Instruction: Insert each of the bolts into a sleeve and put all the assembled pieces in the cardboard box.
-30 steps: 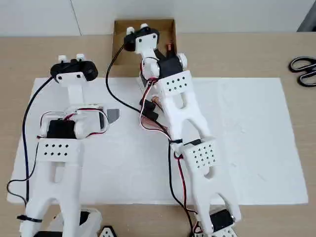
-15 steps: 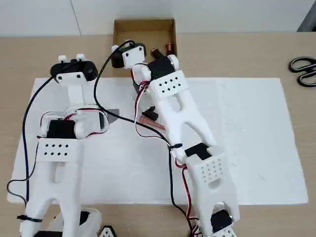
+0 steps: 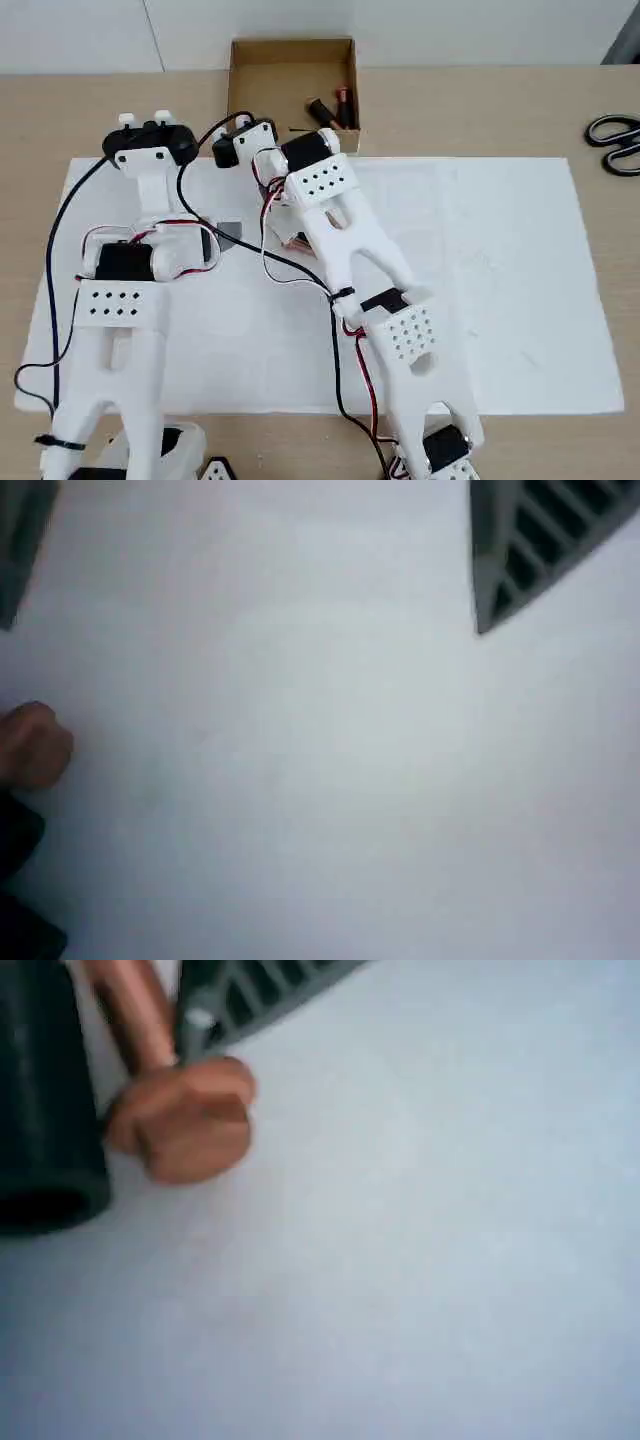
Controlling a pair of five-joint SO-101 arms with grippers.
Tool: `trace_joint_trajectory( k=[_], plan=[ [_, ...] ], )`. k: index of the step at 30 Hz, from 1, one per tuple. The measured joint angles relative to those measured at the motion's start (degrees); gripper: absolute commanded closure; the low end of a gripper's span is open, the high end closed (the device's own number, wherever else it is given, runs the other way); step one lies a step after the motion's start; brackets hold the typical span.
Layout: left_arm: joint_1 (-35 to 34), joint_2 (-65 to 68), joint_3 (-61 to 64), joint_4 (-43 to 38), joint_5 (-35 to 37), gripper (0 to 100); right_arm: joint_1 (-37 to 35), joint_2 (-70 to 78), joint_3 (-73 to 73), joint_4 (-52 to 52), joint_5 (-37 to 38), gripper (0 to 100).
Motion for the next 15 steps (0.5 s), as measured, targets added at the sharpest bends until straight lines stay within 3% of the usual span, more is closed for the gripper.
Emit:
trace_joint_trajectory(
  k=[15],
  plan=[
    [0.0,0.0,0.0,0.0,0.0,72,-0.4,4.6,-0.4,0.0,0.0,82.4]
  ],
)
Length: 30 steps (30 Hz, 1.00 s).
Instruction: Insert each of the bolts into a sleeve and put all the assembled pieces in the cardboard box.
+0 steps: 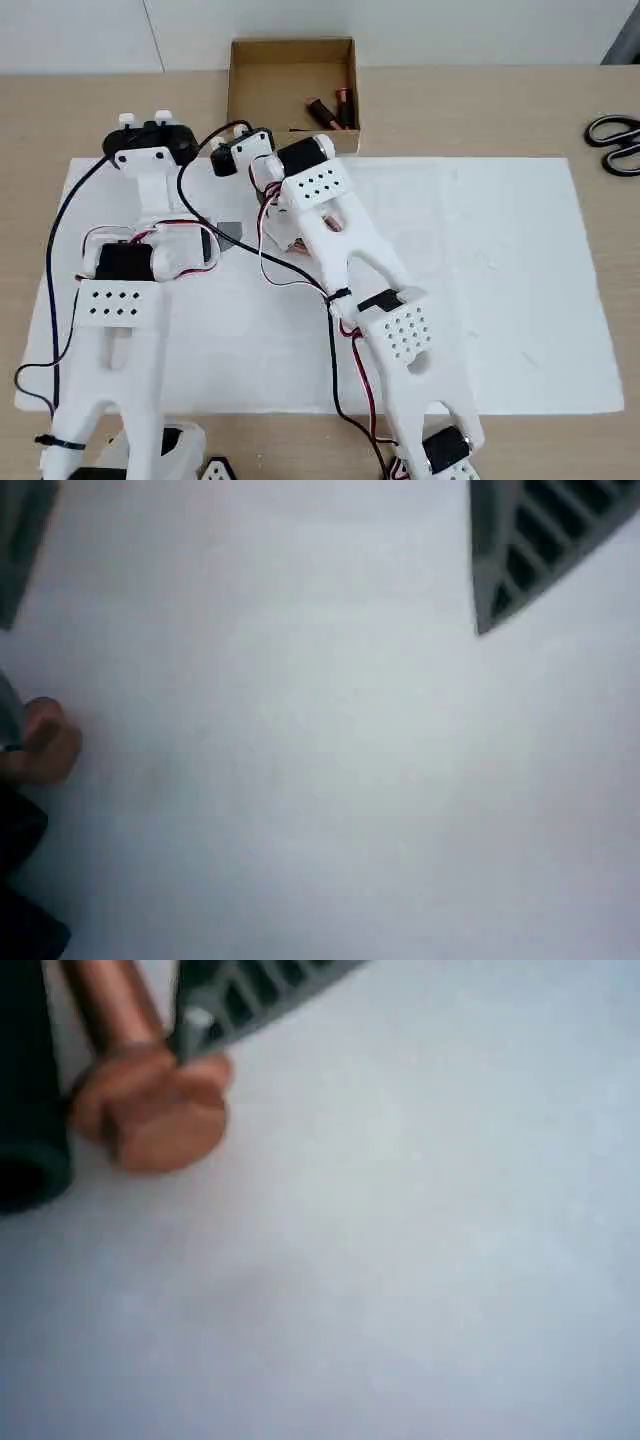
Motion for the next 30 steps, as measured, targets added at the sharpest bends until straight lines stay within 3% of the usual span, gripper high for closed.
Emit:
trace_joint_trajectory(
  k=[10,30],
  plan=[
    [0.0,0.0,0.0,0.0,0.0,72,3.8,1.1,0.7,-0.2,2.5,82.4],
    [0.0,0.0,0.0,0.0,0.0,72,2.9,1.1,0.6,-0.1,3.0,82.4]
  ],
)
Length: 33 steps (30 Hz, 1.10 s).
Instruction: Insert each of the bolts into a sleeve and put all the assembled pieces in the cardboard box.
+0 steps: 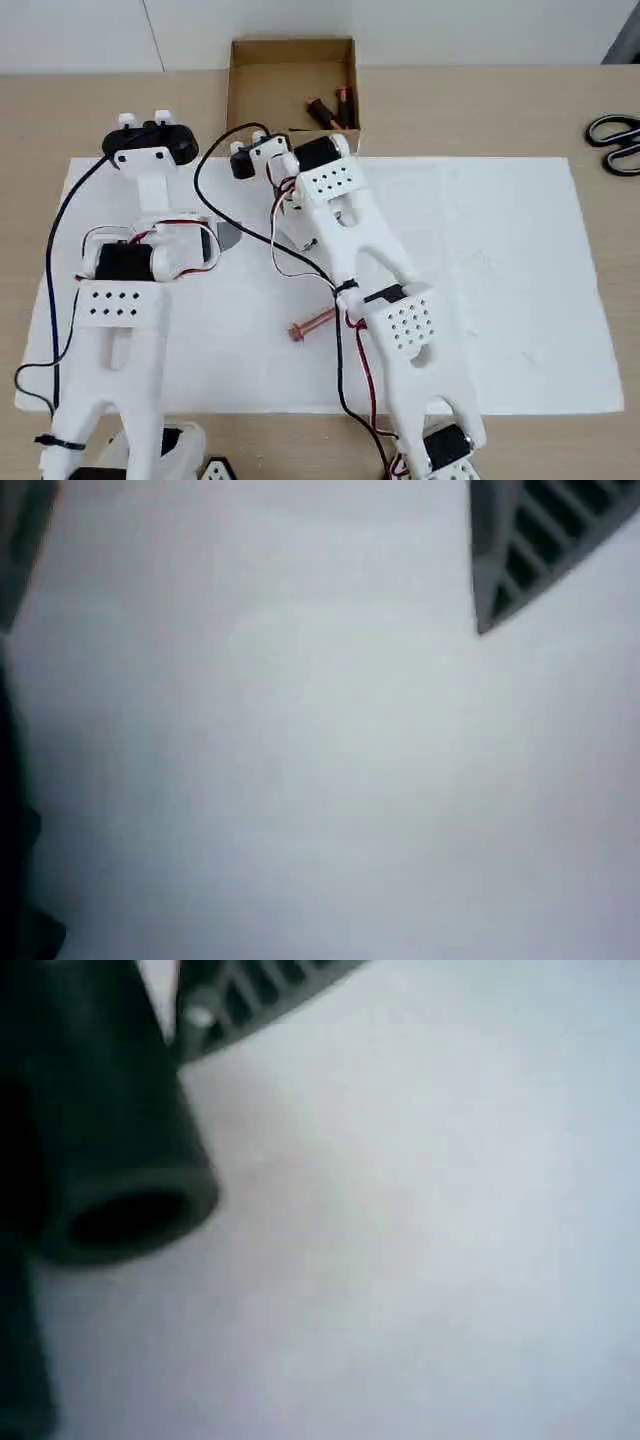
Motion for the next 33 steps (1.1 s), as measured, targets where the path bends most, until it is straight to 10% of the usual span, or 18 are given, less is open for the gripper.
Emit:
trace_joint_trajectory(
  k=[33],
  plan=[
    [0.0,0.0,0.0,0.0,0.0,72,-3.3,-3.1,0.1,2.0,-0.1,91.8]
  ],
)
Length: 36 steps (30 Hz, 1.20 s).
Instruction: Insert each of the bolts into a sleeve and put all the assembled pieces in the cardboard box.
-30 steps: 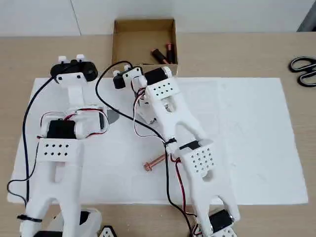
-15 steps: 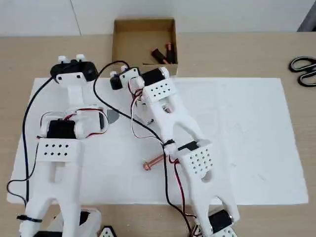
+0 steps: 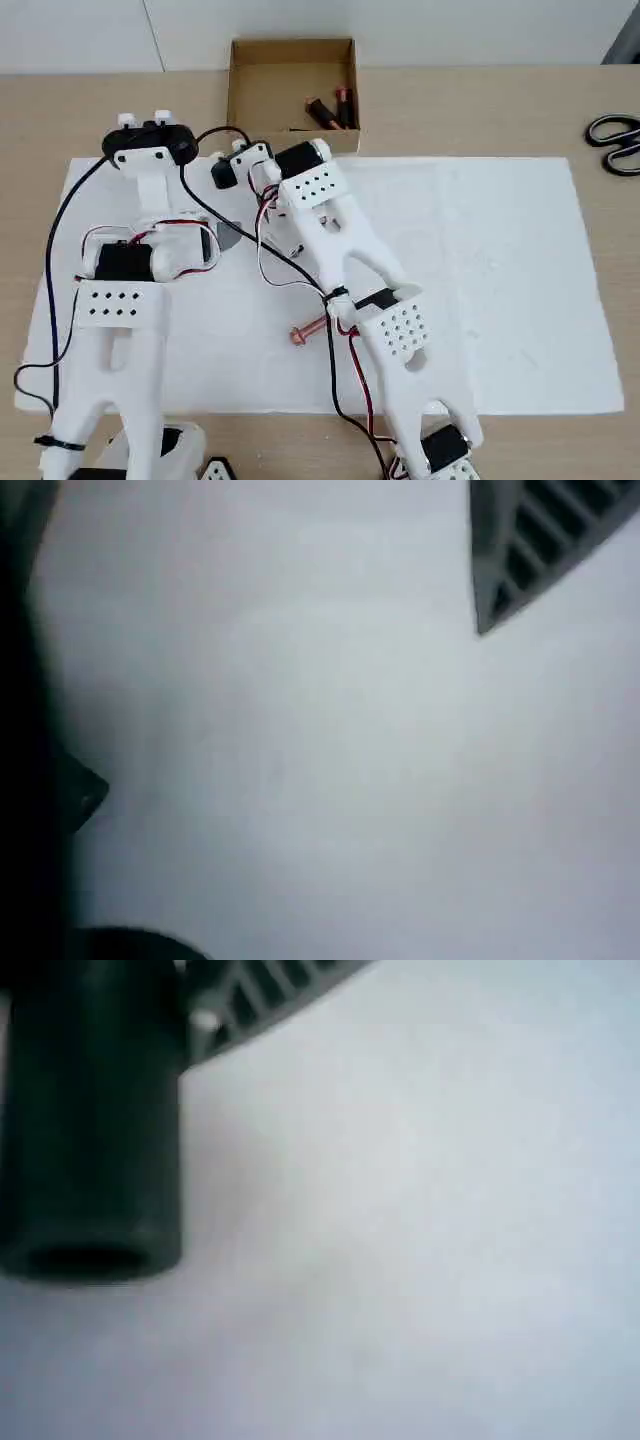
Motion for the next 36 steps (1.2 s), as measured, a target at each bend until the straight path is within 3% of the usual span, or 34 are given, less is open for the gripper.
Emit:
trace_joint_trajectory(
  k=[9,23,36],
  plan=[
    [0.0,0.0,2.8,-2.3,-0.2,72,-0.2,-10.2,2.0,0.4,0.0,95.9],
    [0.0,0.0,2.8,-2.3,0.0,72,0.7,-10.7,12.6,0.7,-0.4,95.3],
    [0.0,0.0,2.8,-2.3,0.0,72,-0.6,-10.6,14.2,0.7,-0.4,83.9]
  ],
)
